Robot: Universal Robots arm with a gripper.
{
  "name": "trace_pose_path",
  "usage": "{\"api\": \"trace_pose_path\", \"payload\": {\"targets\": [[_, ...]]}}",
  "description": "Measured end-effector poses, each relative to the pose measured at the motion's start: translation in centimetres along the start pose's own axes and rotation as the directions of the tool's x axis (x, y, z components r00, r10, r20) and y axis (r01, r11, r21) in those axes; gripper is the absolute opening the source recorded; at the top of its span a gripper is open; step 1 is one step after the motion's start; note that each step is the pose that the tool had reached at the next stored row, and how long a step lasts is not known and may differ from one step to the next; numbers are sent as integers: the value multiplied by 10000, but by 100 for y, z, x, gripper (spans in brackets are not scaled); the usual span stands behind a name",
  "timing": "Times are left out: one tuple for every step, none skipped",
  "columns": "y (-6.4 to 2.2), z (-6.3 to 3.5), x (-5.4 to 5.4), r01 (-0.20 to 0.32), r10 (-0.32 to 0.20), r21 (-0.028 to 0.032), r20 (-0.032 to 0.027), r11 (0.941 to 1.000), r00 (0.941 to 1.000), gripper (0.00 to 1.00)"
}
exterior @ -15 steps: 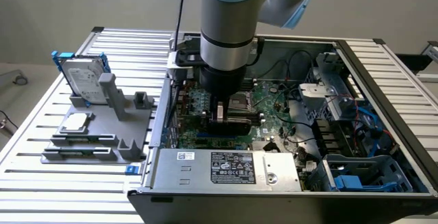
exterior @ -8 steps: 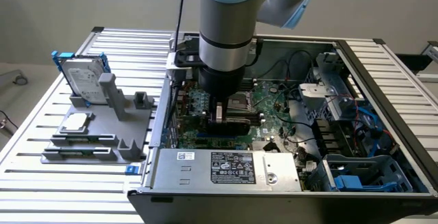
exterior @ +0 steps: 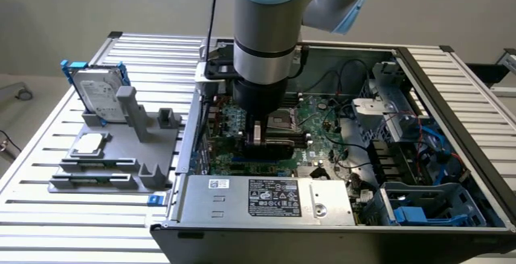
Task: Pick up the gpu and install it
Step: 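Insert the gpu into the slot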
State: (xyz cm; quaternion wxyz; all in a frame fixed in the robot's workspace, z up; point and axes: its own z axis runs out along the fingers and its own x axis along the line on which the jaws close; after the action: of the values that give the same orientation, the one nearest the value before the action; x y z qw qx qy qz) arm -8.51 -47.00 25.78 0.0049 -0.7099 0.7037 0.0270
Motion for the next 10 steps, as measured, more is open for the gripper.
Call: {"api": "trace_pose_path", "payload": {"targets": [[2,-1,0,1,-1,-6,-1,10000,10000,26],[4,-1,0,0,0,-13,-1,10000,10000,26],[6,-2,0,-1,1,-22,1,10000,10000,26],[8,-3,0,-2,2,-31,1,10000,10000,26],[9,-5,-1,-2,2,-38,2,10000,10000,26],[10,-6,-1,-2,2,-45,1,10000,10000,26],[10,-7,-1,-3,3,-48,-1,10000,10000,26],[10,-7,-1,-2,2,-49,-2,10000,10000,26],[10,-7,-1,0,0,-49,-1,10000,10000,26],[10,-6,-1,1,-1,-50,-1,10000,10000,26]]}}
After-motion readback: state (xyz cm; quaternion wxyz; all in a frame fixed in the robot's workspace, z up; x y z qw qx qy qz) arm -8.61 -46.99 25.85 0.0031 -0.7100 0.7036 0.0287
